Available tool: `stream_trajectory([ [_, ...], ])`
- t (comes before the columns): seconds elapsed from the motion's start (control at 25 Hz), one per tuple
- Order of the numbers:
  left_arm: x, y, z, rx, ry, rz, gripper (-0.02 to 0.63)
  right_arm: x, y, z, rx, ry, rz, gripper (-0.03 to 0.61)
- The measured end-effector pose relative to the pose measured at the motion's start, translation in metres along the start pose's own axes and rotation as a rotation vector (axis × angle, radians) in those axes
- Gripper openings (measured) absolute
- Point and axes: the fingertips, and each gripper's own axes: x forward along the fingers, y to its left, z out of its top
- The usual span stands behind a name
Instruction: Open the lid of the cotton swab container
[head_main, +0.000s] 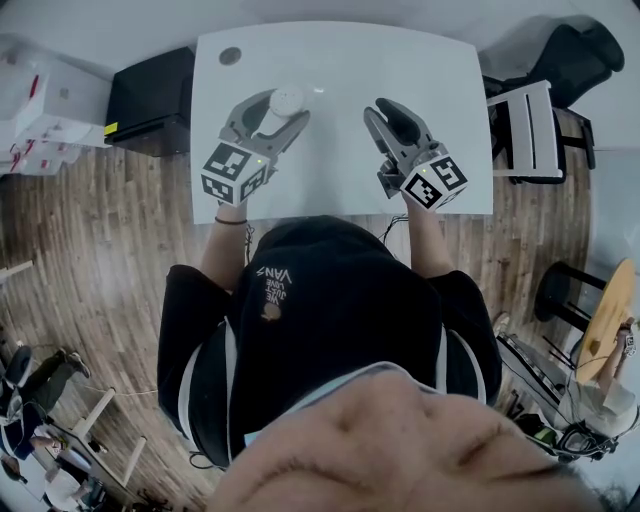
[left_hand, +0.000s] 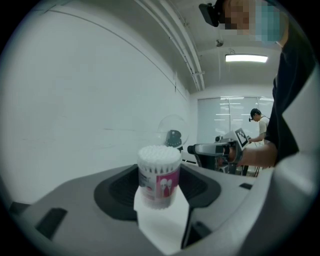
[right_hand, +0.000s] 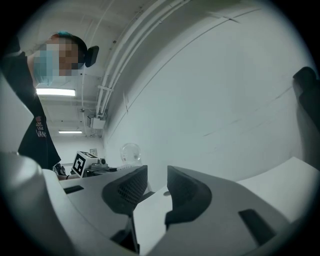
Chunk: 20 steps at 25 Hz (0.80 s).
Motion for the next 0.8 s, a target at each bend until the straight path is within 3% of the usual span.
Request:
stream_trajectory([
  [0.44, -0.0064, 0.0032, -0.0023, -0.006, 0.006, 0.005, 0.247, -0.0022, -0.0045, -0.0061, -0.016, 0.024, -0.043, 0.044],
  [0.8, -0.0044, 0.0012, -0.0022, -0.006, 0.011, 0.005, 0.247, -0.0036, -0.0076, -0.0100, -0.021, 0.055, -0.052, 0.020],
])
